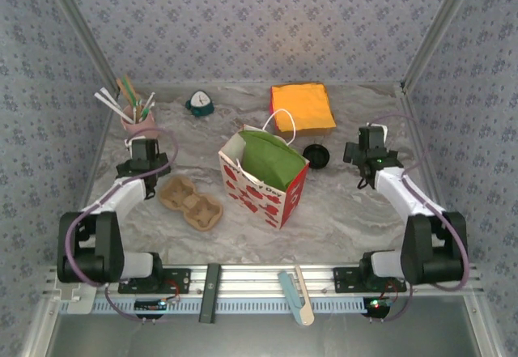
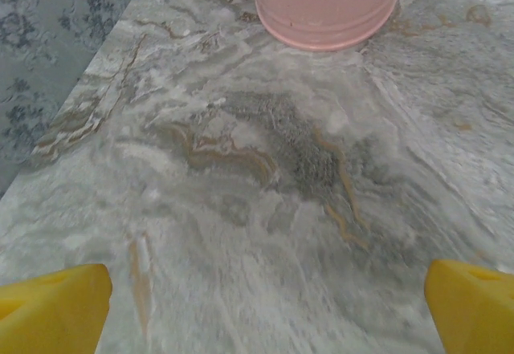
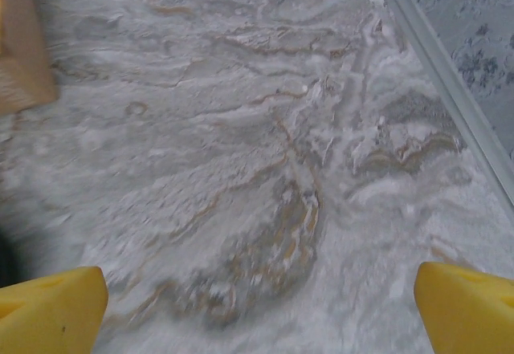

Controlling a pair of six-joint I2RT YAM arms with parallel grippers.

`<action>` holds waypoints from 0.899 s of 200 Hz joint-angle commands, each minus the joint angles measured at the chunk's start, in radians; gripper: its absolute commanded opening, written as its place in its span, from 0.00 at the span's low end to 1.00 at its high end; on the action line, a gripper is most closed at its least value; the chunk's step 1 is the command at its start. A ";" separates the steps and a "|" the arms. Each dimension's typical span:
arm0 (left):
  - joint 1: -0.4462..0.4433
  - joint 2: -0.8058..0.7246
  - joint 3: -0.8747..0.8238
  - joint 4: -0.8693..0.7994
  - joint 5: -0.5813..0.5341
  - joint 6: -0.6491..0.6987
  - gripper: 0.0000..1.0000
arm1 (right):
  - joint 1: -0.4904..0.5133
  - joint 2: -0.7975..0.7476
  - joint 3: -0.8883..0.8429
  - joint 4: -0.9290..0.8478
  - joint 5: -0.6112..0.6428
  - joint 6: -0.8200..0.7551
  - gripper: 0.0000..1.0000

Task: Pack the takeout coffee

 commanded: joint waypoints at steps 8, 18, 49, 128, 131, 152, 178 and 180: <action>0.014 0.086 -0.071 0.400 0.075 0.111 1.00 | -0.029 0.079 -0.107 0.407 0.053 -0.123 1.00; 0.015 0.095 -0.070 0.426 0.101 0.129 1.00 | -0.050 0.085 -0.130 0.456 -0.013 -0.117 0.99; 0.024 0.148 -0.138 0.650 0.220 0.143 1.00 | -0.099 0.107 -0.250 0.679 -0.215 -0.152 1.00; 0.022 0.182 -0.220 0.823 0.288 0.174 1.00 | -0.093 0.170 -0.359 0.920 -0.254 -0.182 1.00; 0.021 0.180 -0.217 0.813 0.289 0.174 1.00 | -0.093 0.170 -0.359 0.920 -0.253 -0.182 1.00; 0.021 0.181 -0.217 0.815 0.287 0.175 1.00 | -0.093 0.170 -0.358 0.916 -0.254 -0.182 1.00; 0.021 0.181 -0.219 0.818 0.288 0.175 1.00 | -0.095 0.170 -0.358 0.916 -0.255 -0.180 1.00; 0.020 0.181 -0.218 0.817 0.289 0.174 1.00 | -0.095 0.170 -0.358 0.916 -0.257 -0.180 1.00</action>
